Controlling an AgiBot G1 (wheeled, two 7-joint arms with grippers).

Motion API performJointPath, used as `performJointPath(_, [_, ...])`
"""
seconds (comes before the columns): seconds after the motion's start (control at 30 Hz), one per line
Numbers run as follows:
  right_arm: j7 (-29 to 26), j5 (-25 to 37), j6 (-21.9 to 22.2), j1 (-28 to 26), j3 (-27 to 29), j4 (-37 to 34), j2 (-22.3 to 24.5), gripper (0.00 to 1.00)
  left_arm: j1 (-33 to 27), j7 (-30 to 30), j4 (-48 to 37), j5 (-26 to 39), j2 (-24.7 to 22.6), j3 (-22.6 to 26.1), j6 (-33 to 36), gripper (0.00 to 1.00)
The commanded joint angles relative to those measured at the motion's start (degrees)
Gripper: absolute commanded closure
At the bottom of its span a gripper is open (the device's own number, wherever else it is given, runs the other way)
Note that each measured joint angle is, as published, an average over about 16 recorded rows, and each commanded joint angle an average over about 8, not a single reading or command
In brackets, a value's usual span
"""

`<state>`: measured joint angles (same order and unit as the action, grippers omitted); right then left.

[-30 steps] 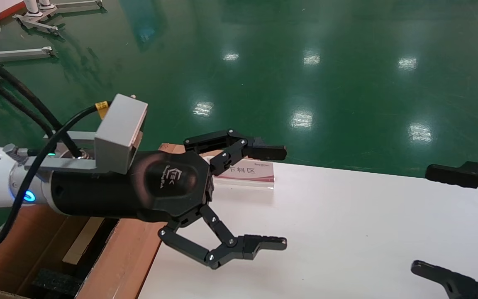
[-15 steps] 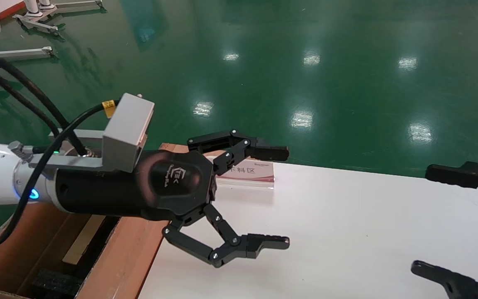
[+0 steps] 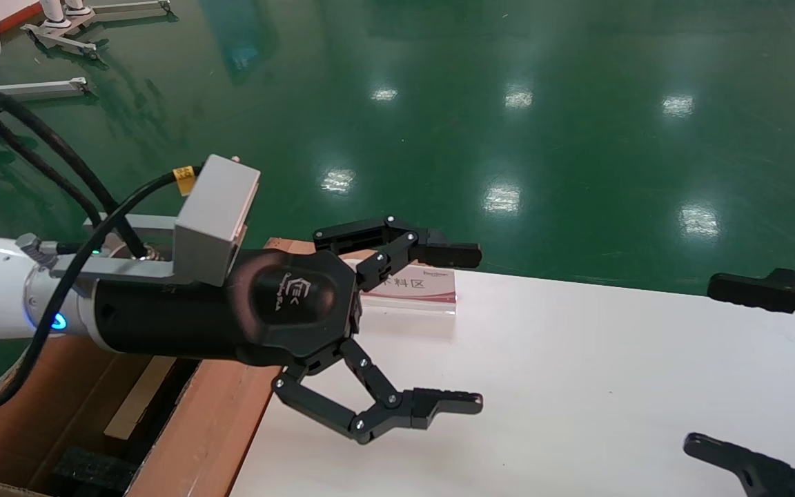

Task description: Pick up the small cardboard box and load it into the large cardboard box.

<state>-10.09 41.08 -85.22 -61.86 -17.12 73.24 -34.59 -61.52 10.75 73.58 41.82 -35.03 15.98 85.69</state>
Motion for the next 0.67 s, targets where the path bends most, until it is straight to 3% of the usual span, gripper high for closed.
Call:
performJointPath(0.03, [0.00,0.00,0.00,0.00,0.00,0.00,0.00,0.00,-0.04,0.01,-0.01,0.01,0.01,0.05,-0.01,0.00])
performJointPath(0.67, [0.00,0.01,0.00,0.00,0.00,0.00,0.00,0.00,-0.16,0.06,-0.03,0.05,0.04,0.20,-0.08,0.00])
